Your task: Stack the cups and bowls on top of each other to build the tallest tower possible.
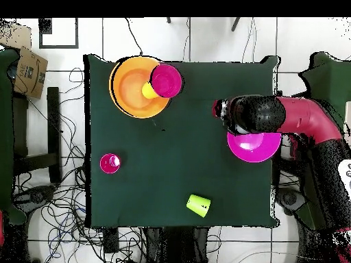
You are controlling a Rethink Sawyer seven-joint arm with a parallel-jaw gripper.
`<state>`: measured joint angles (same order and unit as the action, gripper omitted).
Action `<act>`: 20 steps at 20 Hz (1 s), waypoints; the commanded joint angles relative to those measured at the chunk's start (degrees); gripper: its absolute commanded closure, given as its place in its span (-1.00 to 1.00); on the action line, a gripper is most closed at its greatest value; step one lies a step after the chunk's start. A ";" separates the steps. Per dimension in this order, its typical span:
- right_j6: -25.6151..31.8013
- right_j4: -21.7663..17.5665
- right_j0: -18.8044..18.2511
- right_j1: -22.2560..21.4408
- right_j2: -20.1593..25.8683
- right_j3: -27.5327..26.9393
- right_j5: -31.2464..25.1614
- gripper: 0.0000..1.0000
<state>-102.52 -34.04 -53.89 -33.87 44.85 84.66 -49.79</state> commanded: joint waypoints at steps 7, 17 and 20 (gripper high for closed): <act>12.00 -7.19 -0.14 4.09 -3.86 1.88 1.52 -1.00; 11.48 -9.37 -0.88 7.32 -4.38 0.53 3.63 -1.00; 10.98 -10.03 -0.55 8.49 -4.44 -0.26 4.22 -1.00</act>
<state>-102.52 -38.95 -55.37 -31.03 43.53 84.63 -49.75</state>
